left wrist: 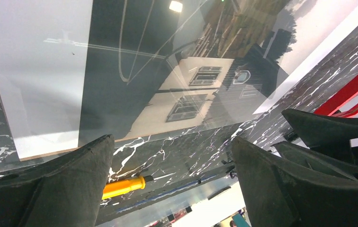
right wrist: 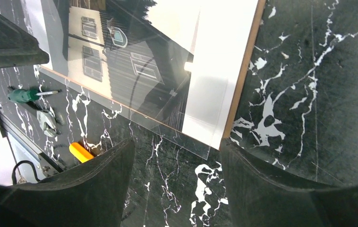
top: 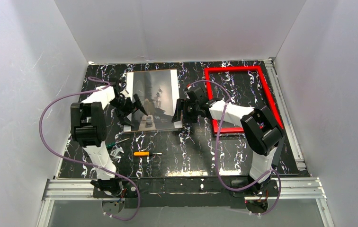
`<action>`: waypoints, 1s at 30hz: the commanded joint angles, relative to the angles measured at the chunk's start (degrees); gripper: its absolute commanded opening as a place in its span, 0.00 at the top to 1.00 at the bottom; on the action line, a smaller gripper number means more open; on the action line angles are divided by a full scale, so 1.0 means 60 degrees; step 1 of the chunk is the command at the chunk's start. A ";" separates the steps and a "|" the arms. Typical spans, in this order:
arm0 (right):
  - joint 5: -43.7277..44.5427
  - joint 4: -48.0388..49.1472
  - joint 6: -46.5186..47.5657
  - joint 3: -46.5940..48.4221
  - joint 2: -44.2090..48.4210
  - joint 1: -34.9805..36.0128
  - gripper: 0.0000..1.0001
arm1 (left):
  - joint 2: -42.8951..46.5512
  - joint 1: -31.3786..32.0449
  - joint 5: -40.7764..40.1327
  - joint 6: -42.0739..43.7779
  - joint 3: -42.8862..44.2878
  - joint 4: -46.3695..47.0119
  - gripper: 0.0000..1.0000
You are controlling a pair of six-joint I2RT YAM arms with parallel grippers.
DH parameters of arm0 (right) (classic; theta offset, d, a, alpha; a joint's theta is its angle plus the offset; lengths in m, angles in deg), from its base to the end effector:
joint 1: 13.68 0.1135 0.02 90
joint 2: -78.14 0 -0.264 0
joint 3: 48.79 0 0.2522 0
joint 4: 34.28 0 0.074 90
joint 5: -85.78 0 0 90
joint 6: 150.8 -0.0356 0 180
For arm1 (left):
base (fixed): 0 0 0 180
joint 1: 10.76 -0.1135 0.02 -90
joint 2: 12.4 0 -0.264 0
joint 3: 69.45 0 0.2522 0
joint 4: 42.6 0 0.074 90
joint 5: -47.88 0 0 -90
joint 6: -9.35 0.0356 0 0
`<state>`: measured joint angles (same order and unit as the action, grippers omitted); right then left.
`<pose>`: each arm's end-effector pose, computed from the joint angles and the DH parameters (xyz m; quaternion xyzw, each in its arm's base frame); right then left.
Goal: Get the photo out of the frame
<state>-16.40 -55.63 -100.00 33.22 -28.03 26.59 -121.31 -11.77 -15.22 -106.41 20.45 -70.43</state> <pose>0.3003 0.2642 0.1862 -0.0488 0.9199 0.3161 0.2267 0.4166 -0.0088 0.2040 -0.1261 0.8996 -0.2879 0.3030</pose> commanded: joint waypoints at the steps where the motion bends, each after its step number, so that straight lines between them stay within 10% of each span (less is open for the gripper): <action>1: -0.0210 -0.0043 -0.0073 0.0550 -0.0317 0.0067 0.27 | -0.0245 -0.0065 -0.0054 0.0162 0.0233 -0.1397 0.06; 30: -0.1844 0.1571 -0.1307 0.0216 -0.0661 -0.0193 0.29 | -0.1087 -0.0065 -0.0381 0.0048 0.0568 -0.2079 0.09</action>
<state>-22.37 -52.57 -104.57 35.23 -32.16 26.15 -126.47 -11.82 -17.67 -106.23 23.25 -75.35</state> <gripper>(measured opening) 0.711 0.916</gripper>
